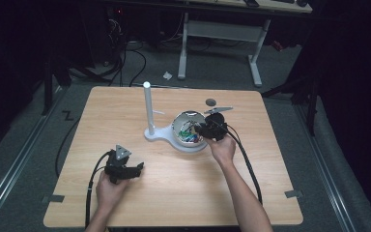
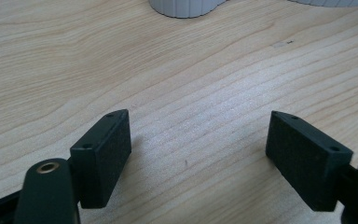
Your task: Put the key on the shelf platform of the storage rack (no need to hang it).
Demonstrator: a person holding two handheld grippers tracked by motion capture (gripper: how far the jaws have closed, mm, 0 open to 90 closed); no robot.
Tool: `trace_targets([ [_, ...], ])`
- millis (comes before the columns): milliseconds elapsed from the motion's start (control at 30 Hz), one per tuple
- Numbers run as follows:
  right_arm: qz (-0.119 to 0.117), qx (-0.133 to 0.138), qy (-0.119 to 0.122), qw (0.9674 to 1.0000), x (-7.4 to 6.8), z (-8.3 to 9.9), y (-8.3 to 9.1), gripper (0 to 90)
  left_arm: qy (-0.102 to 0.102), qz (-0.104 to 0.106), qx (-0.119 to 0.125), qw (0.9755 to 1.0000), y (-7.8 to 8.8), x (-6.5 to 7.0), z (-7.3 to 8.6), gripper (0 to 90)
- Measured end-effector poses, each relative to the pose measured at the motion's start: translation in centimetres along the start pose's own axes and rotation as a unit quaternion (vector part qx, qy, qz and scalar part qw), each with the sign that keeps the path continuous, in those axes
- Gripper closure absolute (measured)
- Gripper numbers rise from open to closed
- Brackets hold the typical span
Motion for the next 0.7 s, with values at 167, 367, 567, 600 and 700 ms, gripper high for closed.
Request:
trace_targets([
  [167, 0.010, 0.011, 0.011, 0.9998, 0.0, -0.1, 0.5, 58.7, 0.002, -0.001, 0.000, 1.0000, 0.0, 0.0, 0.0, 22.5],
  [367, 0.011, 0.020, 0.029, 0.9993, -0.3, -0.3, 1.5, 52.1, -0.002, 0.001, 0.001, 1.0000, 0.0, 0.0, 0.0, 22.5],
  [567, 0.008, 0.049, 0.021, 0.9986, 0.0, -0.5, 3.1, 50.1, -0.002, 0.001, 0.001, 1.0000, 0.0, 0.0, 0.0, 22.5],
  [600, 0.008, 0.049, 0.021, 0.9986, 0.0, -0.5, 3.1, 50.1, -0.003, 0.001, 0.001, 1.0000, 0.0, 0.0, 0.0, 22.5],
  [700, 0.011, 0.053, 0.017, 0.9984, 0.5, -0.4, 3.7, 49.5, -0.002, 0.001, 0.002, 1.0000, 0.0, 0.0, 0.0, 22.5],
])
Point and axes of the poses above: each handheld gripper's, and its own axes: y roughly backward along the jaws, z roughly out of its underside, x roughly to its right, the point moved 7 cm from there along -y, roughly forward along the jaws, and after that the axes turned 6 degrees about -y, right-handed, at the moved point
